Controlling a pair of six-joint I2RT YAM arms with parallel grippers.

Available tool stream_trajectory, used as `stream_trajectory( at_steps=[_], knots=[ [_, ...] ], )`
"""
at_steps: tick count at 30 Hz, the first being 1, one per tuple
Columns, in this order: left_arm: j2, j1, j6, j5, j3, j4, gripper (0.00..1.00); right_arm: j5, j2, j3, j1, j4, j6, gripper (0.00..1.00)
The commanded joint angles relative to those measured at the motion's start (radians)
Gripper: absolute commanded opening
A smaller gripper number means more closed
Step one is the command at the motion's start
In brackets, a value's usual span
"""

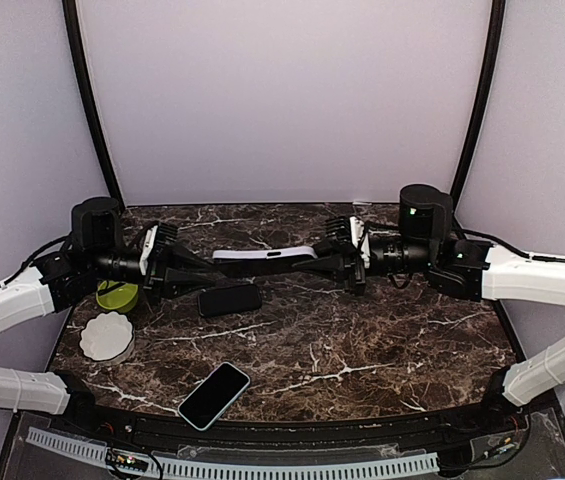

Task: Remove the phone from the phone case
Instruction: Pass from the right arm to the left

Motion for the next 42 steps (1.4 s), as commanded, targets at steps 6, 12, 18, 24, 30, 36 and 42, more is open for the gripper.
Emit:
stream_trajectory(
  at_steps=[6,12,18,24,30,36,42],
  knots=[
    [-0.032,-0.005,-0.036,0.073,-0.011,0.045,0.22,-0.007,-0.018,0.014,0.013,0.122,0.037,0.0],
    [-0.035,-0.005,-0.047,0.082,-0.014,0.062,0.22,-0.015,-0.011,0.021,0.018,0.114,0.037,0.0],
    [-0.038,-0.005,-0.047,0.063,-0.022,0.083,0.22,-0.072,0.0,0.043,0.022,0.067,0.037,0.0],
    [-0.045,-0.008,-0.04,0.042,-0.03,0.091,0.22,-0.145,0.015,0.056,0.026,0.052,0.055,0.0],
    [-0.046,-0.012,-0.041,0.041,-0.033,0.094,0.22,-0.151,0.029,0.062,0.032,0.059,0.066,0.0],
    [-0.038,-0.021,-0.035,0.017,-0.029,0.089,0.23,-0.128,0.046,0.068,0.039,0.074,0.083,0.0],
    [-0.04,-0.038,-0.013,-0.031,-0.032,0.09,0.23,-0.077,0.077,0.088,0.051,0.073,0.107,0.0]
  ],
)
